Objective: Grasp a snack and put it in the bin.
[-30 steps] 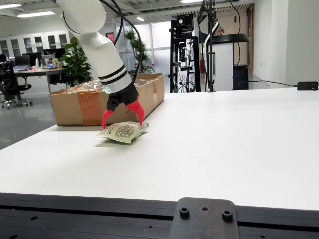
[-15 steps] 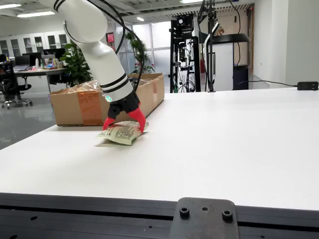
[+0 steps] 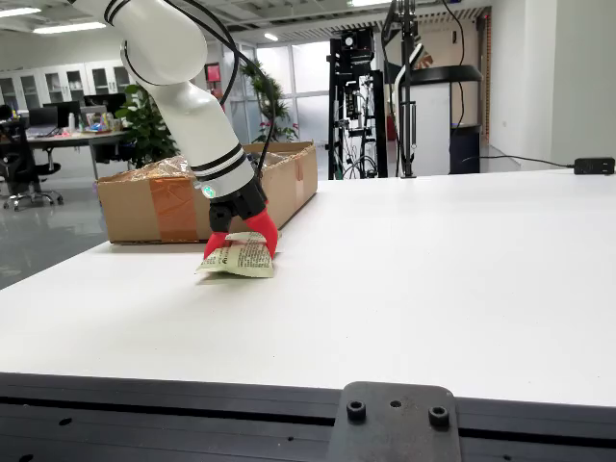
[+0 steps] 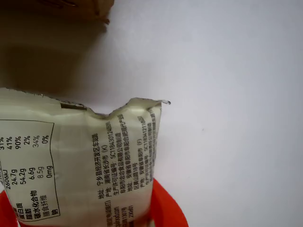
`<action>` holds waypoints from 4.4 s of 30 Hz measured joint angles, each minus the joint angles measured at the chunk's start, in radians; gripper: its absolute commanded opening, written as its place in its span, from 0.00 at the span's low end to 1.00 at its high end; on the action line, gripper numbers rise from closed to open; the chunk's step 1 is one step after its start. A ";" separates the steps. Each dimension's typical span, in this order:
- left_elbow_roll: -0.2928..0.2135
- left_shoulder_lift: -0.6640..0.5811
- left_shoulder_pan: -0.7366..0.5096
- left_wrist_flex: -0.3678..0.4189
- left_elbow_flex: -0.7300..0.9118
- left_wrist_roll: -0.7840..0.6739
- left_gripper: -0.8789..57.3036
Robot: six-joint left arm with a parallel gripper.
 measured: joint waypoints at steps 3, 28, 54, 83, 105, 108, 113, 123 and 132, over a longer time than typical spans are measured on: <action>-0.011 0.000 -0.003 0.004 0.000 -0.001 0.43; -0.037 -0.069 -0.050 0.050 0.001 -0.042 0.12; 0.092 -0.376 0.050 0.076 0.001 -0.366 0.01; 0.346 -0.308 0.288 0.227 -0.400 -1.090 0.19; 0.353 -0.246 0.224 0.296 -0.480 -1.042 0.70; 0.353 -0.249 0.198 0.322 -0.477 -1.016 0.66; 0.356 -0.294 0.143 0.374 -0.453 -0.990 0.55; 0.360 -0.481 0.028 0.449 -0.340 -1.031 0.28; 0.361 -0.600 -0.092 0.515 -0.240 -1.073 0.07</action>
